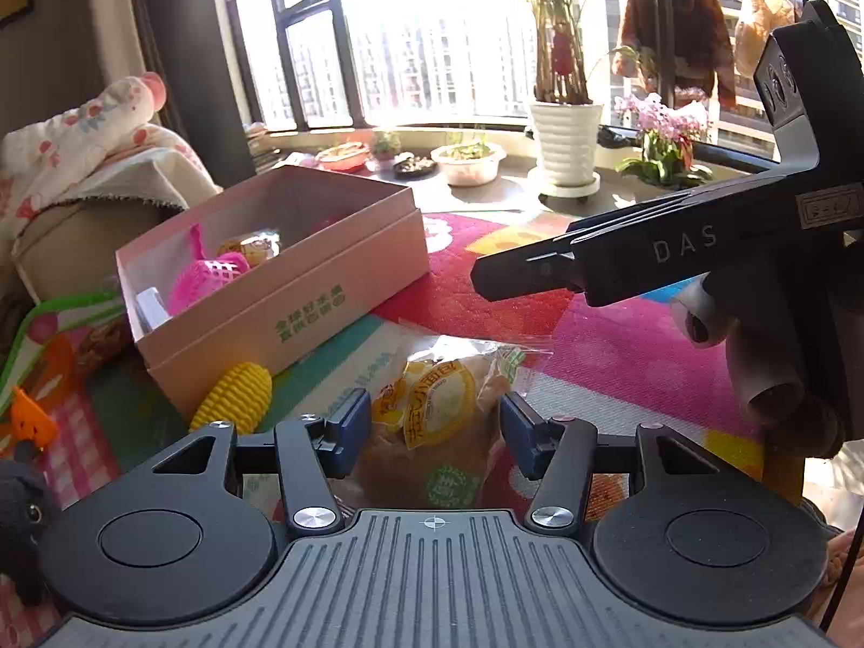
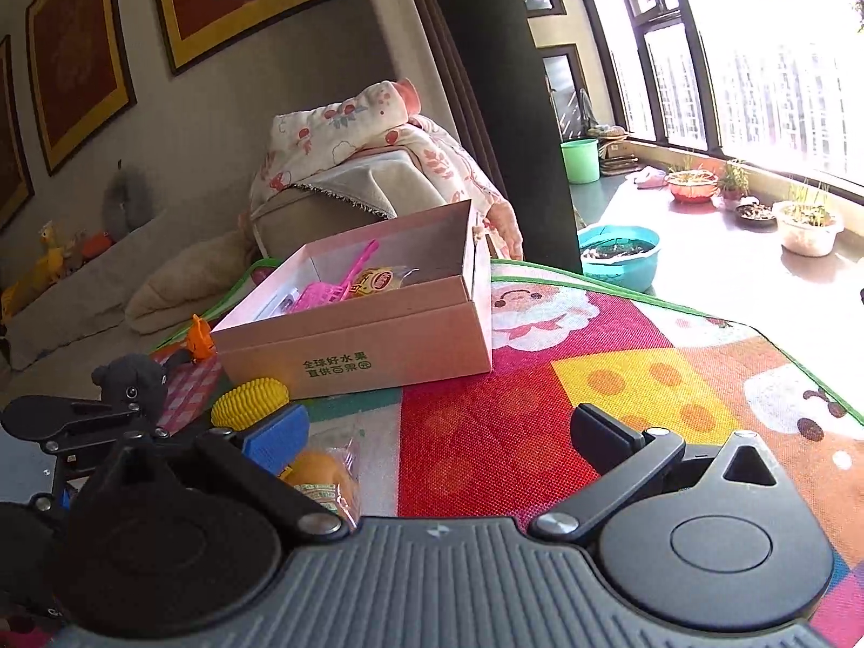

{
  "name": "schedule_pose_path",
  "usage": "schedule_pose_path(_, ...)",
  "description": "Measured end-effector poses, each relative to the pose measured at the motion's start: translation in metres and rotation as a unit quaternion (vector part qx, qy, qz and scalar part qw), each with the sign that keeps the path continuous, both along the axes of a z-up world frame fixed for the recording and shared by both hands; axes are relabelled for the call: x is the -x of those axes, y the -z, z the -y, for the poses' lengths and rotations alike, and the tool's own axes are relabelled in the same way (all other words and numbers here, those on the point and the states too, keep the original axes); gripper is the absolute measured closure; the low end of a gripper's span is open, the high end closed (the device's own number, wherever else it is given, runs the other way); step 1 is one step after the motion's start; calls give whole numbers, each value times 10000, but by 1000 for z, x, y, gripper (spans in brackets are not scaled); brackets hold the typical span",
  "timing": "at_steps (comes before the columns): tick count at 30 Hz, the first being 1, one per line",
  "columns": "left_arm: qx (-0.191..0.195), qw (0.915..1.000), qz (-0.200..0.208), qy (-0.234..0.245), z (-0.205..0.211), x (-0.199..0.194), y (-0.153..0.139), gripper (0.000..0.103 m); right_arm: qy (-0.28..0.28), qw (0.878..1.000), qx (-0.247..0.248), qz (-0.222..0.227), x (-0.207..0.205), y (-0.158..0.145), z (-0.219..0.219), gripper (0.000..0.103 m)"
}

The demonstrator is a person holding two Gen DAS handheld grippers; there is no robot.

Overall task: Organize objects
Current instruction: 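Grasp the packaged bun lying on the mat with the left tool, then lift the packaged bun and carry it toward the pink box with the left tool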

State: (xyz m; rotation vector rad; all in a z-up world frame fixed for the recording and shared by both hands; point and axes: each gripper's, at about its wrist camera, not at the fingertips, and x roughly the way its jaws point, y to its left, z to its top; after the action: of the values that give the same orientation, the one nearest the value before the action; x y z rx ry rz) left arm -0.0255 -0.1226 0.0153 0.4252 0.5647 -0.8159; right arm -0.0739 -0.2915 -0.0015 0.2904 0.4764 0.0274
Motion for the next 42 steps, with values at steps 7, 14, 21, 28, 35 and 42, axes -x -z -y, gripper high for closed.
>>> schedule_pose_path(7,-374,9992,-146,-10,17,-15,11,31,73,9999,-11,-104,-2,3,-2,0)
schedule_pose_path(14,-174,9995,-168,-180,12,-12,14,34,102,9998,-36,-167,-3,5,-1,0)
schedule_pose_path(21,85,9987,-218,-444,7,-5,13,40,123,9993,-2,-363,-9,7,-2,0)
schedule_pose_path(28,-266,9969,-202,-708,-13,13,8,41,224,9980,4,-592,-16,11,-2,0)
schedule_pose_path(35,-129,9932,-388,-1092,-35,7,7,40,200,9974,29,-687,-19,12,-3,0)
schedule_pose_path(42,224,9899,-503,-1304,-32,0,5,43,207,9948,159,-986,-28,13,-7,0)
